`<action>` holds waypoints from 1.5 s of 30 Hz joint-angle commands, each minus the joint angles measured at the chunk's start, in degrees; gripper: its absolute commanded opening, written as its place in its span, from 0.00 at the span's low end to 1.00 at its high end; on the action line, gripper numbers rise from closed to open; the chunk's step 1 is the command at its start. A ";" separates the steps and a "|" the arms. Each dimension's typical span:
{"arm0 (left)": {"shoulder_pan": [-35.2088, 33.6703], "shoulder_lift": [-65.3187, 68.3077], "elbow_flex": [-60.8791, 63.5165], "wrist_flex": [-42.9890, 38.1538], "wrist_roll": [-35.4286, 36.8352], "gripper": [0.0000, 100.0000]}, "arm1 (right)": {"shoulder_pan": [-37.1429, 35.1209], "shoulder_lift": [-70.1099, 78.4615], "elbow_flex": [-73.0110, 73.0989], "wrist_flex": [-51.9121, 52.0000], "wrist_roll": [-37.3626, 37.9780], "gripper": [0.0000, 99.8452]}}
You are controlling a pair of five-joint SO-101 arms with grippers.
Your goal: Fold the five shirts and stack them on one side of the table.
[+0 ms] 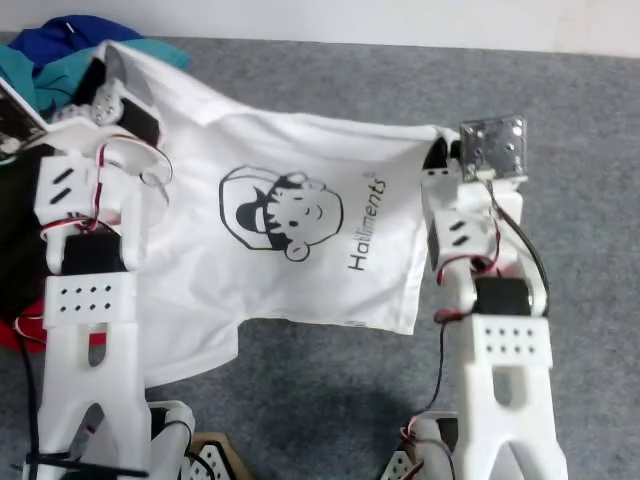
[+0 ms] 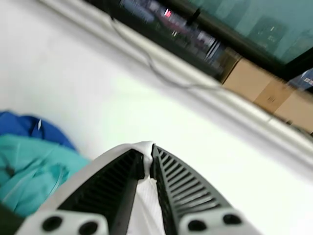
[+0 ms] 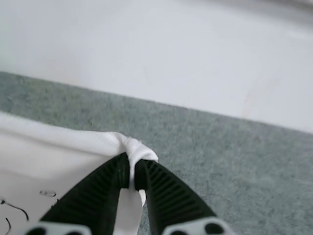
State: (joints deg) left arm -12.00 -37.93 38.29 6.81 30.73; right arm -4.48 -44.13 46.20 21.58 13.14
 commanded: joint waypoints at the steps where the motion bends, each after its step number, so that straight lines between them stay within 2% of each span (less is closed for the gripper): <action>1: 0.66 -0.31 2.51 -1.41 0.18 0.01 | 0.48 4.00 -0.57 -3.03 0.26 0.01; 5: 0.40 -0.75 6.02 4.04 0.18 0.01 | 0.31 5.14 0.84 -1.80 0.18 0.01; 10: 0.40 -0.92 5.32 18.46 -0.18 0.01 | -1.71 1.10 5.23 0.92 0.18 0.01; 13: 0.48 -0.92 3.82 29.01 -6.33 0.01 | -3.12 -3.21 8.84 2.68 0.35 0.01; 19: -1.45 -0.92 0.48 45.71 -23.91 0.01 | -3.21 -10.86 17.27 2.77 0.53 0.01; 25: -2.15 -0.92 -2.42 59.43 -32.53 0.01 | -4.00 -15.25 24.57 2.77 0.53 0.01; 31: -2.24 -0.92 -2.24 69.27 -34.11 0.09 | -4.53 -17.89 29.76 2.59 0.26 0.01; 37: -2.33 -1.54 -3.30 75.43 -34.11 0.09 | -4.18 -20.35 33.10 2.51 0.26 0.01; 41: -2.33 -7.60 -4.62 80.88 -34.02 0.09 | -4.18 -22.46 34.15 2.51 0.26 0.01; 45: -2.33 -16.04 -3.65 82.64 -34.02 0.09 | -4.44 -23.25 35.56 2.59 0.26 0.01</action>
State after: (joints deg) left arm -13.76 -48.40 36.18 88.31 -2.86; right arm -8.44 -66.02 80.92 24.22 13.14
